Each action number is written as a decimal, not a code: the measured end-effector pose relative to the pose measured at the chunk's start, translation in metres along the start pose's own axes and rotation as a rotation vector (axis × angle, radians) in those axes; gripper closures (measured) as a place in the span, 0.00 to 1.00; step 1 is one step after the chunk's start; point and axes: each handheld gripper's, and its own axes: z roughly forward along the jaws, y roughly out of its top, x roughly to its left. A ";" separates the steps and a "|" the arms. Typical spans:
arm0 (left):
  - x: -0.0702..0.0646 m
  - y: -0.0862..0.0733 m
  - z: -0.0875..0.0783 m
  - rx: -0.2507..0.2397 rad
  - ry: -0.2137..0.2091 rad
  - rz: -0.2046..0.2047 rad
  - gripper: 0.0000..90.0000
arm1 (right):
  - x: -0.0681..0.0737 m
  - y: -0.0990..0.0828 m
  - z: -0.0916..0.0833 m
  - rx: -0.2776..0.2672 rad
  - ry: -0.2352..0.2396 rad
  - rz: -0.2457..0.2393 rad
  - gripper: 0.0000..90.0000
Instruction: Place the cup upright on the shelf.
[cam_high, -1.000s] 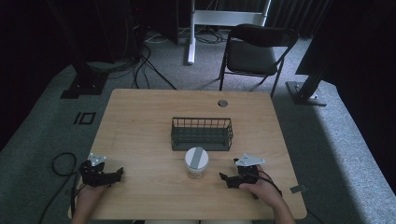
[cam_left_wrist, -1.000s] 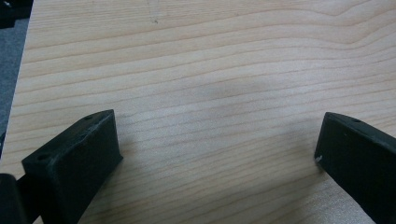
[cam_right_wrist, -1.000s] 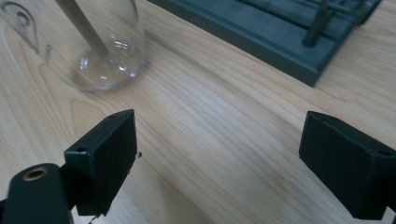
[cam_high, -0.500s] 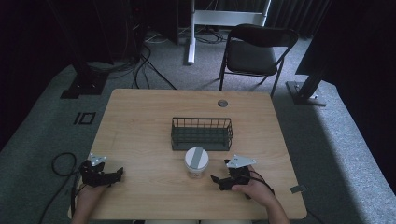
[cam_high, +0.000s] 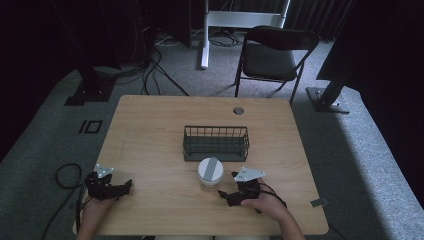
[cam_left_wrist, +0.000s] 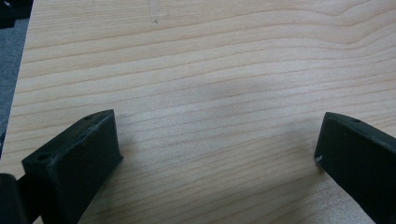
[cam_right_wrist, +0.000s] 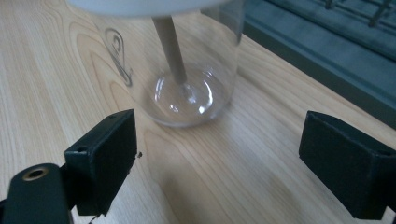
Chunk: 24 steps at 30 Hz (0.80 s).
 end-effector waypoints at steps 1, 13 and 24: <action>0.000 0.000 0.000 -0.001 0.000 0.000 0.00 | 0.000 0.001 0.000 -0.003 0.000 -0.002 0.12; 0.000 0.000 0.000 0.000 0.000 0.000 0.00 | 0.011 0.013 0.011 -0.039 0.042 -0.014 0.12; 0.000 0.000 0.000 -0.001 0.000 -0.001 0.00 | 0.015 0.019 0.017 -0.109 0.053 -0.018 0.12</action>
